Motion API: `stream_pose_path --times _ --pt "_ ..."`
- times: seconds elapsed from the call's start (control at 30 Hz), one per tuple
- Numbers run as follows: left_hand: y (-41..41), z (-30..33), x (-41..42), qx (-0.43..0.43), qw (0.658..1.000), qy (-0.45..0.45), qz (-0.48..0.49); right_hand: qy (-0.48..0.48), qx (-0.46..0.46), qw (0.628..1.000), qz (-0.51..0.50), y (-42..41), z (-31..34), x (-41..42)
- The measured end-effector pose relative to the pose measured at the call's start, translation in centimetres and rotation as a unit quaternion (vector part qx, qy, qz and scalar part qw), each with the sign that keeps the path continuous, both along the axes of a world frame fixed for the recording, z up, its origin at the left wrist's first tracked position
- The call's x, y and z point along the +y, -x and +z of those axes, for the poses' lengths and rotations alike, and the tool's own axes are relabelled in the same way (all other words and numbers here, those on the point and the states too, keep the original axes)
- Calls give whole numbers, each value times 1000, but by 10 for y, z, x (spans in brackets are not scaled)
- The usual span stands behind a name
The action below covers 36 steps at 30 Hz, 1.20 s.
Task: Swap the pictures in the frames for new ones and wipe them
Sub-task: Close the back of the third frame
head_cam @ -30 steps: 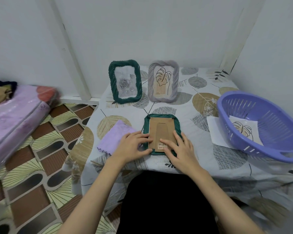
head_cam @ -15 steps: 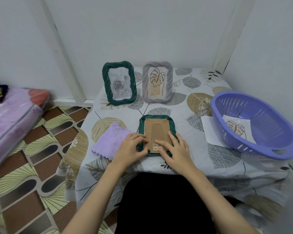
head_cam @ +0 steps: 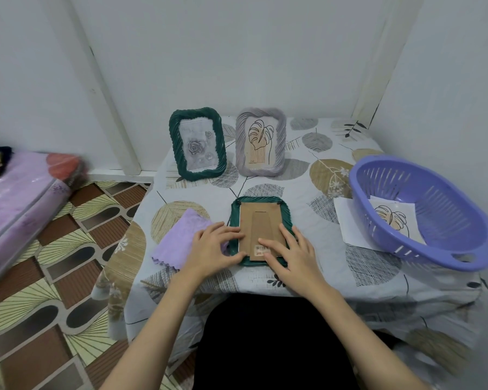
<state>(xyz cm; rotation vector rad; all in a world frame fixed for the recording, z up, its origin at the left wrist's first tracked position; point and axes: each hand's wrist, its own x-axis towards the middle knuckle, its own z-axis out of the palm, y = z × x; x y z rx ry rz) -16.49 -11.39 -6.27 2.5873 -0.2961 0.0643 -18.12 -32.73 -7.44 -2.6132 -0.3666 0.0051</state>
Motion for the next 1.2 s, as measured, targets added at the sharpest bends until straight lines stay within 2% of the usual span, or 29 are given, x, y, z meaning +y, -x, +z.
stream_pose_path --times 0.23,0.4,0.53,0.7,0.83,0.9,1.0,1.1,1.2 --pt "3 -4 -4 -20 1000 14 12 -2 -2 1000 0 0 0 0" --pt "-1 -5 -2 8 998 67 10 -2 2 1000 -1 1 1 0" --pt "-10 -4 -2 26 989 128 74 -51 53 997 -7 -2 13 0" --pt "-20 -1 -7 74 992 57 88 -54 71 995 -52 -11 24 1" --pt "-17 1 -12 90 992 49 77 -53 89 992 -71 -15 23 2" --pt "-17 0 -14 66 993 68 64 -68 86 991 -78 -15 23 2" --pt "-11 4 -16 36 977 205 46 -142 78 982 -100 -17 26 -3" --pt "-4 20 -22 44 913 403 54 -190 43 975 -110 -17 36 -6" --pt "-2 33 -31 66 851 519 51 -176 -13 981 -77 -15 53 2"
